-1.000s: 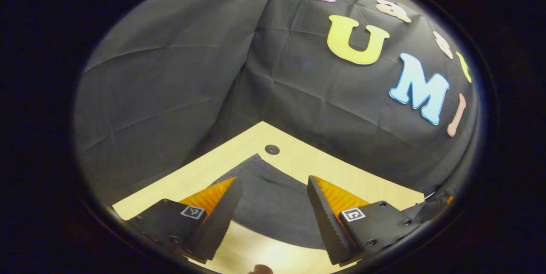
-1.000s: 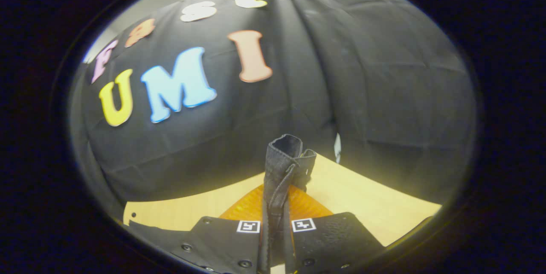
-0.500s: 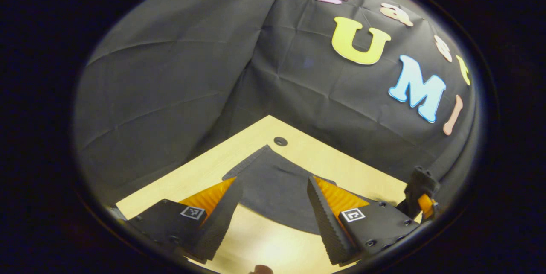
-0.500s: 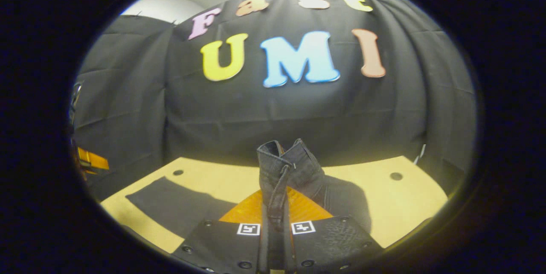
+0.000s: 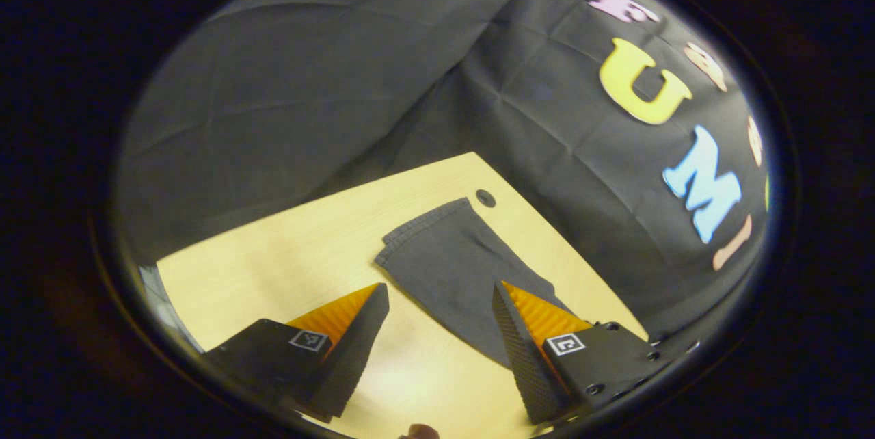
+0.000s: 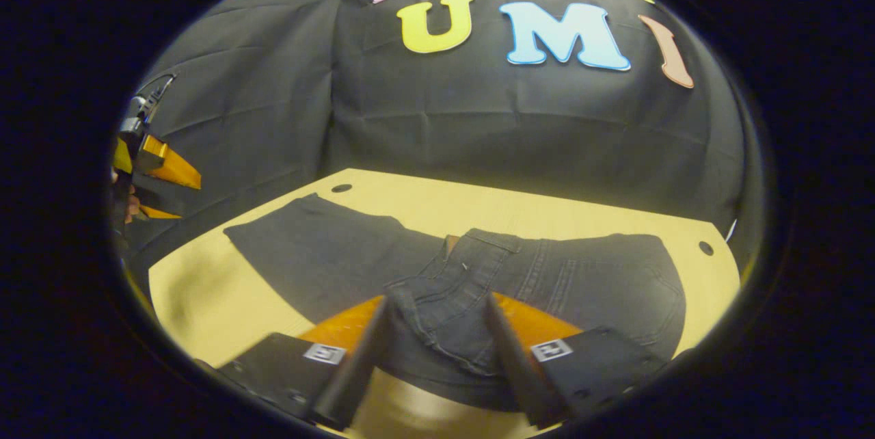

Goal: Grasp the waist and the cuffs of the jeans and fold them to make the two legs overlap; first hold the waist and fold one-third of the jeans toward the cuffs, then hold the cuffs and fold the remaining one-third in the same direction to finish folding.

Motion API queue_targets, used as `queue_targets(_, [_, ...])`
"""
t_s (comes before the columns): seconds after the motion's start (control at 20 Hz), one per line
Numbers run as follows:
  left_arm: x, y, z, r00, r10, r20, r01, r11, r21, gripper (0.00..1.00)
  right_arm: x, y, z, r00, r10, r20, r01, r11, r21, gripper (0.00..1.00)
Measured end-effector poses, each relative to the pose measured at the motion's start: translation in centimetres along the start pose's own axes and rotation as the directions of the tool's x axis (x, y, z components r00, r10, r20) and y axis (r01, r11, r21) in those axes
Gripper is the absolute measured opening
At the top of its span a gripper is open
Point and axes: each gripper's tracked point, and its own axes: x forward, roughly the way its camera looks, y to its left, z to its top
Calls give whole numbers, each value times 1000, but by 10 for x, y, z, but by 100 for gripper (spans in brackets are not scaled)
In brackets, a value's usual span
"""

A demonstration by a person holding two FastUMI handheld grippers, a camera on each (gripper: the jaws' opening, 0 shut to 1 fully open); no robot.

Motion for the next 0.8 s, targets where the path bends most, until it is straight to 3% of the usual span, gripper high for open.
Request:
queue_targets(0.05, [8,8,1,1000,1,-14,-2,998,-58,100,-8,-3,-1,1000,-26,2,26,1000,-12,94])
queue_targets(0.1, [16,15,2,1000,2,-25,-5,993,-117,100,-19,-7,7,998,-53,26,53,998,-18,99])
queue_targets(0.35, [60,54,3,994,19,-106,-58,924,-377,99,-89,-45,80,955,-202,216,210,978,-13,96])
queue_targets(0.5, [99,65,3,991,47,-124,-94,909,-406,100,-116,-68,98,931,-275,240,279,960,20,95])
queue_targets(0.8, [158,61,33,990,77,-116,-115,919,-377,98,-137,-104,98,903,-389,185,383,921,64,95])
